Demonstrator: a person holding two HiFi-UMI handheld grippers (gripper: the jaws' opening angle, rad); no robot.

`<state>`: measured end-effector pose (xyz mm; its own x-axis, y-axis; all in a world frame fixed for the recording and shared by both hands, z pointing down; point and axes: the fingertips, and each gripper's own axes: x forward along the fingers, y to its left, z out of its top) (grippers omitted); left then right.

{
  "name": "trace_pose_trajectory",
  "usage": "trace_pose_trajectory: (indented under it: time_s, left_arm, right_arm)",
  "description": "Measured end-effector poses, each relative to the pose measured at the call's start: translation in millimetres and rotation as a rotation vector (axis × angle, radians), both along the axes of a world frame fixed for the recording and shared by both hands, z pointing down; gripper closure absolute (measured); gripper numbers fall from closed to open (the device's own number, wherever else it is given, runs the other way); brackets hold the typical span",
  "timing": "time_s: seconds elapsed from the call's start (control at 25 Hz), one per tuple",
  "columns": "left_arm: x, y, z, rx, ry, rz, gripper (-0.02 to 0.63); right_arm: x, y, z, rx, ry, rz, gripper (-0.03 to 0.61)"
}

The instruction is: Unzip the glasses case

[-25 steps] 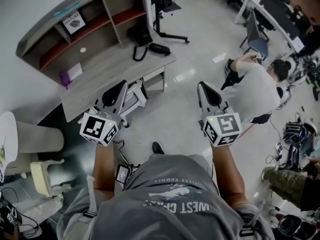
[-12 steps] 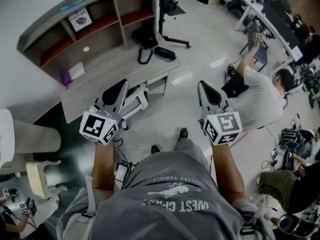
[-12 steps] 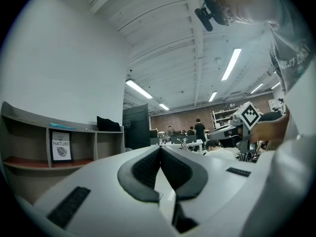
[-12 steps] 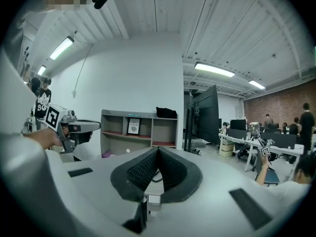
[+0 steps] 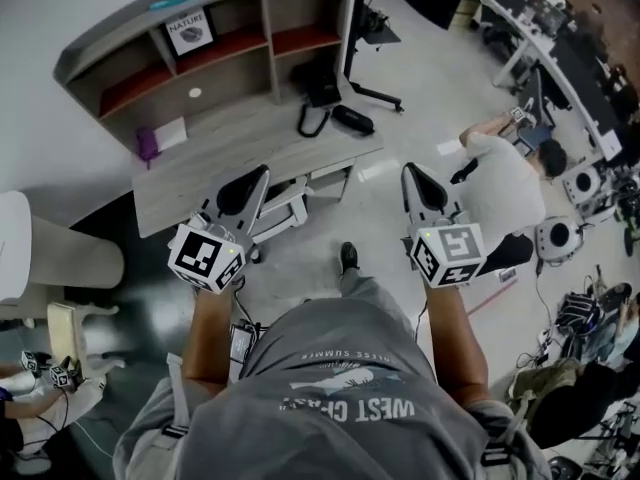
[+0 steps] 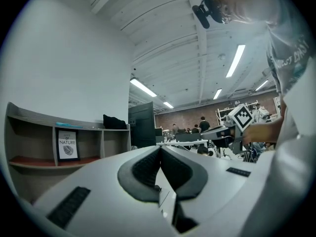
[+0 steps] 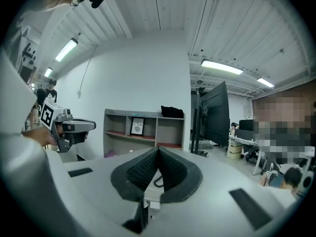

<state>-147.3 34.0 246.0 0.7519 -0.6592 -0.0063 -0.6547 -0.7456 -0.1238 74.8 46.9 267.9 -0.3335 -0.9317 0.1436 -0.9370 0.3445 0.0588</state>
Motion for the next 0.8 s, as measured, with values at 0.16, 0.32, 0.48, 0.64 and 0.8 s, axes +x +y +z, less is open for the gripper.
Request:
trace_pose_trajectory:
  time_s: [0.16, 0.32, 0.48, 0.64, 0.8]
  left_arm:
    - [-1, -20, 6, -0.007, -0.013, -0.033, 0.615]
    - [3, -42, 9, -0.029, -0.02, -0.073, 0.615]
    - [12, -70, 14, -0.046, -0.031, -0.1, 0.615]
    - [23, -99, 25, -0.071, -0.041, -0.126, 0.615]
    - [32, -122, 35, -0.097, -0.051, -0.143, 0.615]
  right_arm:
    - [3, -30, 9, 0.0, 0.0, -0.028, 0.568]
    - [11, -62, 19, -0.027, -0.008, -0.059, 0.568]
    - [23, -99, 30, -0.046, -0.01, -0.083, 0.568]
    - [36, -138, 44, -0.067, -0.014, -0.099, 0.566]
    - [47, -172, 61, -0.096, -0.013, -0.116, 0.568]
